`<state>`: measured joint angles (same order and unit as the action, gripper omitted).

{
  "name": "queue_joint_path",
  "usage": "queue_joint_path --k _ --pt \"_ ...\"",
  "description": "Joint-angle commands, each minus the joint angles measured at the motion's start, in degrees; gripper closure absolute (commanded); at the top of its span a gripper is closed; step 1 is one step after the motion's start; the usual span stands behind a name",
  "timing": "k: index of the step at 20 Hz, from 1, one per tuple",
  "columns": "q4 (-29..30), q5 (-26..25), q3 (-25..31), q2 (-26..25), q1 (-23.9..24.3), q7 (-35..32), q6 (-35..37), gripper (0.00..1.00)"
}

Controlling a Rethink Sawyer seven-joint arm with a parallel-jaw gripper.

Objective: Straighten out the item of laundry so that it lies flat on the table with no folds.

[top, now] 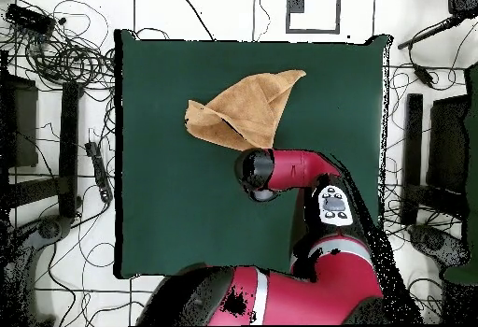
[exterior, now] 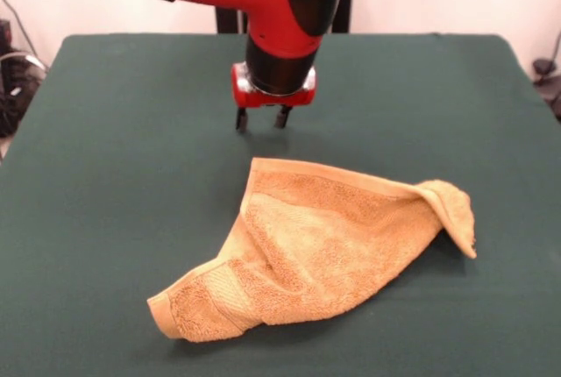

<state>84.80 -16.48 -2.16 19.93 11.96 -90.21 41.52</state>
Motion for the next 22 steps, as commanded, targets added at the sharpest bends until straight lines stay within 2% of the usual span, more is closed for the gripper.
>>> queue_joint_path --k 1,12,22 --pt "-6.08 -0.49 9.23 -1.21 -0.19 -2.06 -11.6 0.0" --pt "-4.9 0.69 9.58 4.8 -0.27 0.19 -5.31 0.0" --pt "-6.3 1.26 10.22 6.29 -0.18 0.08 -1.17 0.0"
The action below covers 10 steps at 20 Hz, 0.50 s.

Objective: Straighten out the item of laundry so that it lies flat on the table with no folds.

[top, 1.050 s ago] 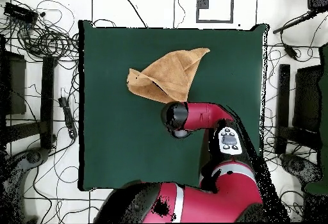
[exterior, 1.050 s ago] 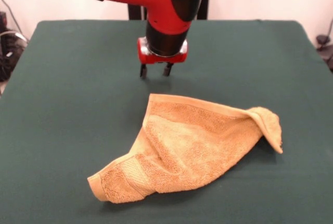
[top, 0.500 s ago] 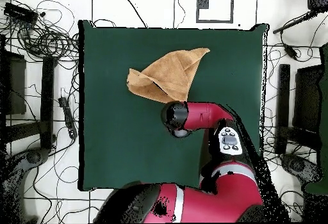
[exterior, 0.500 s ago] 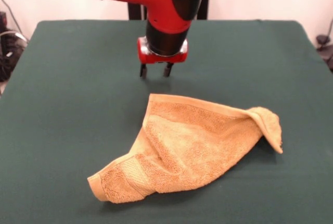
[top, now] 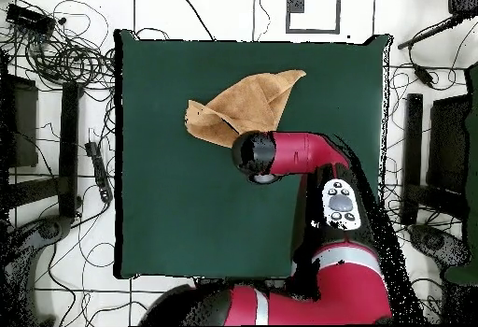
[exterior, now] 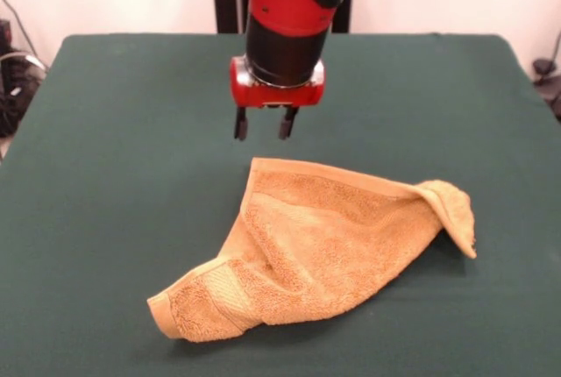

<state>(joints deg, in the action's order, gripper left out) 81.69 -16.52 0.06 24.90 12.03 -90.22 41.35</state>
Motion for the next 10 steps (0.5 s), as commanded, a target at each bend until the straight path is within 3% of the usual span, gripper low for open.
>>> queue_joint_path --k 1,10 --pt "-3.41 1.38 8.07 1.33 -0.27 -0.03 -0.64 0.0" --pt "-6.74 0.46 8.53 -1.5 -0.51 -0.58 -1.25 0.0"
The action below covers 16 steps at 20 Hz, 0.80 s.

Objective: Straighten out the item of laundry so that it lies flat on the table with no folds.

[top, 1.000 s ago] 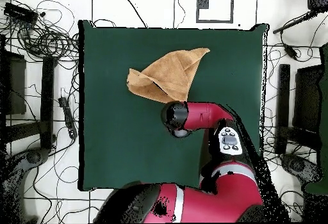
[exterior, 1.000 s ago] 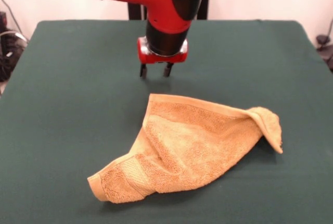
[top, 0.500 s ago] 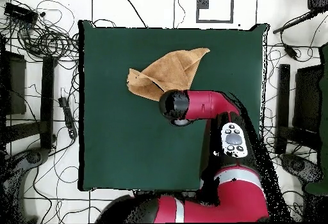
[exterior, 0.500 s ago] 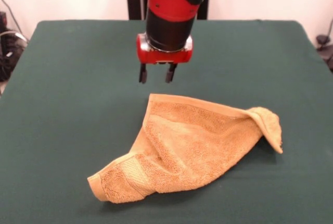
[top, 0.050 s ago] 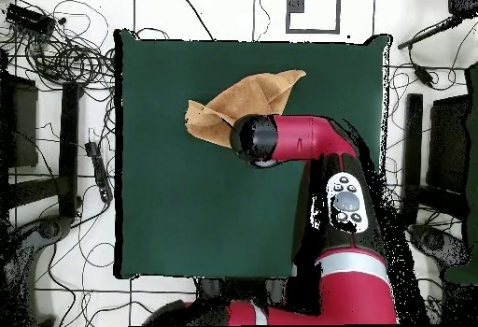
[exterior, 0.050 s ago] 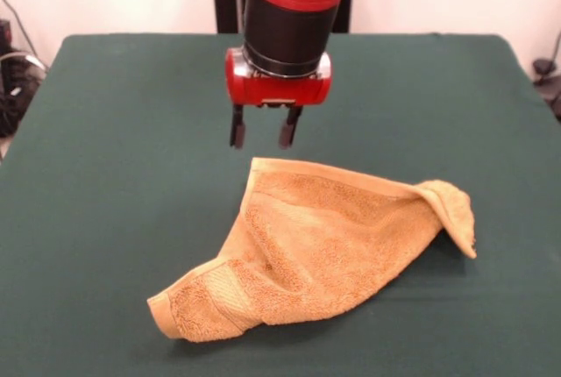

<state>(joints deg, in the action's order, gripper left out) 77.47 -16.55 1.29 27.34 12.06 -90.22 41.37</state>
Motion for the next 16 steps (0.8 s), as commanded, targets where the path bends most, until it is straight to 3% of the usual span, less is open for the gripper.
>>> queue_joint_path --k 1,9,16 --pt "-2.84 0.38 7.19 -4.39 -0.6 -0.84 -1.62 0.0" --pt "-6.46 -0.51 6.88 -9.58 -0.57 -1.93 -4.67 0.0" --pt "-5.39 -1.06 6.38 -11.74 -0.3 -3.15 -8.54 0.0"
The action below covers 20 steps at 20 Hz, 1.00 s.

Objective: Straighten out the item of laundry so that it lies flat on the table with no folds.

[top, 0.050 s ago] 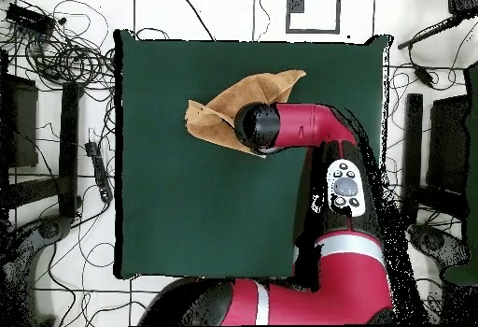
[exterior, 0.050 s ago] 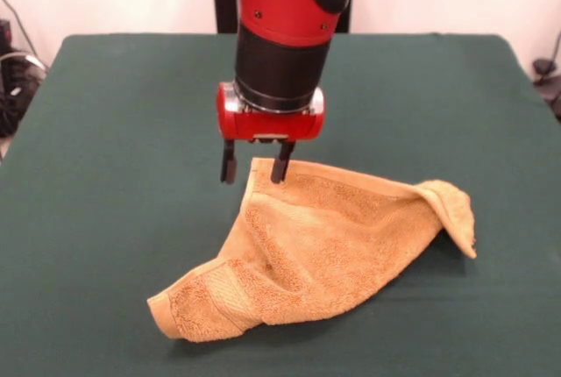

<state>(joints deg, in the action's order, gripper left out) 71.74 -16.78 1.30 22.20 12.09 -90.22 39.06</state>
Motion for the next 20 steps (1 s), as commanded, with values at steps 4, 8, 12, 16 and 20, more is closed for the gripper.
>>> queue_joint_path --k 4,8,12,16,20 --pt "-0.19 -0.76 5.89 -8.49 -0.51 -4.22 -8.69 0.0" --pt "-1.38 -0.95 5.77 -10.39 -0.56 -3.88 -10.56 0.0" --pt "-3.99 -0.92 5.7 -13.08 -0.67 -3.78 -11.31 0.0" --pt "-4.8 -1.11 5.81 -13.69 -0.7 -3.73 -11.98 0.0" --pt "-5.08 -1.25 5.92 -13.84 -0.72 -3.42 -12.01 0.0"
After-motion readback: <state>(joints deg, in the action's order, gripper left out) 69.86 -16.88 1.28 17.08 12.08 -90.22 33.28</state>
